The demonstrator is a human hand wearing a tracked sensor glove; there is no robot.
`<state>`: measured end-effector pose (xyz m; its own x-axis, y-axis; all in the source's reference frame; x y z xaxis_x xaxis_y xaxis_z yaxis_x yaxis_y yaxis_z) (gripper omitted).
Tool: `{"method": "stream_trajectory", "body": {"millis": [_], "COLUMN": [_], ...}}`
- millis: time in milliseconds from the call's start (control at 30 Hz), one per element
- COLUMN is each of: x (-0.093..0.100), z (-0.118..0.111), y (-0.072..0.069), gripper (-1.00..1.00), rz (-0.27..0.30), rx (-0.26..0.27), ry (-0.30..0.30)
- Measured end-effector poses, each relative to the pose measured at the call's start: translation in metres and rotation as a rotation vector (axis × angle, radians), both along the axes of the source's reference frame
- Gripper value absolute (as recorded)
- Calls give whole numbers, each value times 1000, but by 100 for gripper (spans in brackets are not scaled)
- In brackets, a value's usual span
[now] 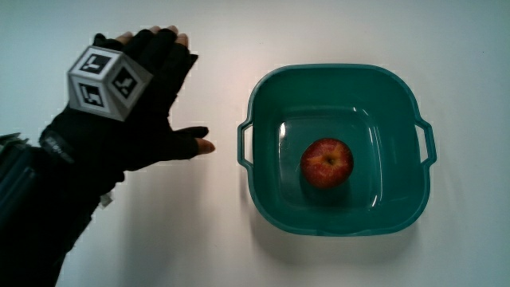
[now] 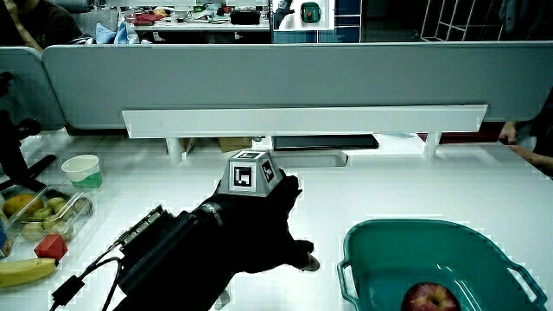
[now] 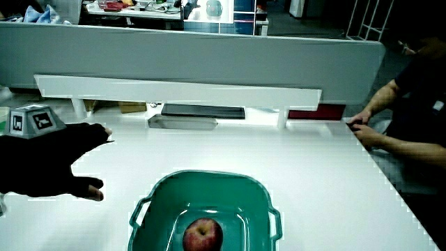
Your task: Pick apple from plate
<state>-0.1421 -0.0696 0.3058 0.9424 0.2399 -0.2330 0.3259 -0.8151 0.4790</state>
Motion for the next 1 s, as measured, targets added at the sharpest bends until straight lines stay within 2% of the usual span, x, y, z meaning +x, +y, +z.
{"method": "stream_trajectory", "body": {"millis": [33,67,100,167,200,233,267,300,333,367,500,567,667,767,833,1000], "x": [1,2,6,9,13,17,18,22,25,27,41,45,55,66,74,96], "z": [4,7,5,13,12,9,13,15,17,18,18,24,29,24,33,42], "y": [0,-1,-1,-1,-1,0,0,-2,-1,0,2,2,0,4,5,10], "gripper": [0,0,0,0,0,0,0,0,0,0,0,0,0,0,0,0], "rz": [-7,31,56,-10,-24,11,-6,67,28,6,55,29,189,112,122,134], "rx": [-16,45,19,-19,-49,-5,-50,-7,-46,-61,-62,-75,-14,-24,-78,-111], "ry": [29,-7,24,30,58,55,76,55,71,98,102,121,154,92,166,167]}}
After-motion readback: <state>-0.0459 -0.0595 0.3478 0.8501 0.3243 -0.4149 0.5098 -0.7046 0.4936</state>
